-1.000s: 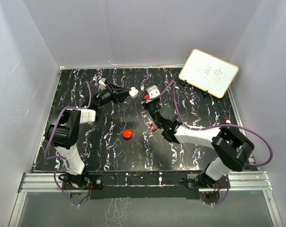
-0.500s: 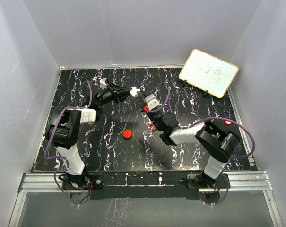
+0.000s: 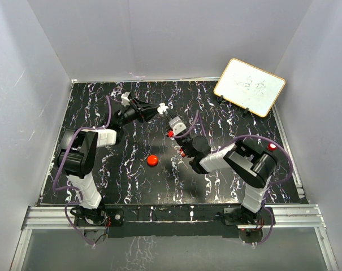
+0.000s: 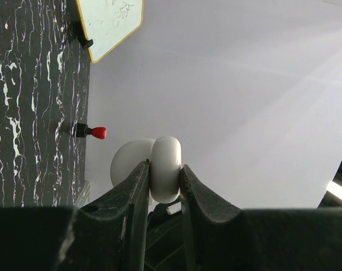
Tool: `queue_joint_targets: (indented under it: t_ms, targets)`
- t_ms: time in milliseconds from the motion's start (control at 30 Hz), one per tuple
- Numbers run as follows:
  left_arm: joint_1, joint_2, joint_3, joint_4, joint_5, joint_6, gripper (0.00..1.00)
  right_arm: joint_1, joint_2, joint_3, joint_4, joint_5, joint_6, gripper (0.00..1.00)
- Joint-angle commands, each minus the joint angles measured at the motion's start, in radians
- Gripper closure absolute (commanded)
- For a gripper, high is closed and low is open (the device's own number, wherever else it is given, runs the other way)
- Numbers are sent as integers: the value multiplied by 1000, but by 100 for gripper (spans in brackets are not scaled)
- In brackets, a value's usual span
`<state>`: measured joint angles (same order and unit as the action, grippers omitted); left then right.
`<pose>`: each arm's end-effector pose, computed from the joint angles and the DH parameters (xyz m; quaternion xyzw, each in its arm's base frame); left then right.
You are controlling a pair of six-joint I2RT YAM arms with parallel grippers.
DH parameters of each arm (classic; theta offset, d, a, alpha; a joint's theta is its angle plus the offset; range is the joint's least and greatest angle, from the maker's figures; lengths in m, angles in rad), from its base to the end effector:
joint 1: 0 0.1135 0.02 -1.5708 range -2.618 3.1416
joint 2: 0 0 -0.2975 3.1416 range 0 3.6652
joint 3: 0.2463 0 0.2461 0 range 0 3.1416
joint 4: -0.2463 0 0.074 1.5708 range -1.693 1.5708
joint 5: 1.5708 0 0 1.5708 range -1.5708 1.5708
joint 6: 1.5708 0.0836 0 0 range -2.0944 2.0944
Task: Insert the wireless bluetooth earbuds into the charging case
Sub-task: Place the earbud in the charging case.
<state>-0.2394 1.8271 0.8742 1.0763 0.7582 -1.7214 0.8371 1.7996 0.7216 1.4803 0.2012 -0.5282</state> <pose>0.3908 -0.1546 0.2581 -0.2106 0.6411 -0.7147 0.1840 0.2781 0.2835 0.2824 -0.2812 0.4787 0.0729 0.8286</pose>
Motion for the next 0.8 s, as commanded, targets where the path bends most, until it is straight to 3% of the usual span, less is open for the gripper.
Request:
queue_joint_targets:
  t_ms: [0, 767]
  targets:
    - [-12, -21, 38, -22, -3, -15, 100, -11, 26, 17, 204, -20, -34, 100]
    - [-35, -37, 8, -52, 4, 24, 100, -32, 44, 40, 230, -6, -49, 100]
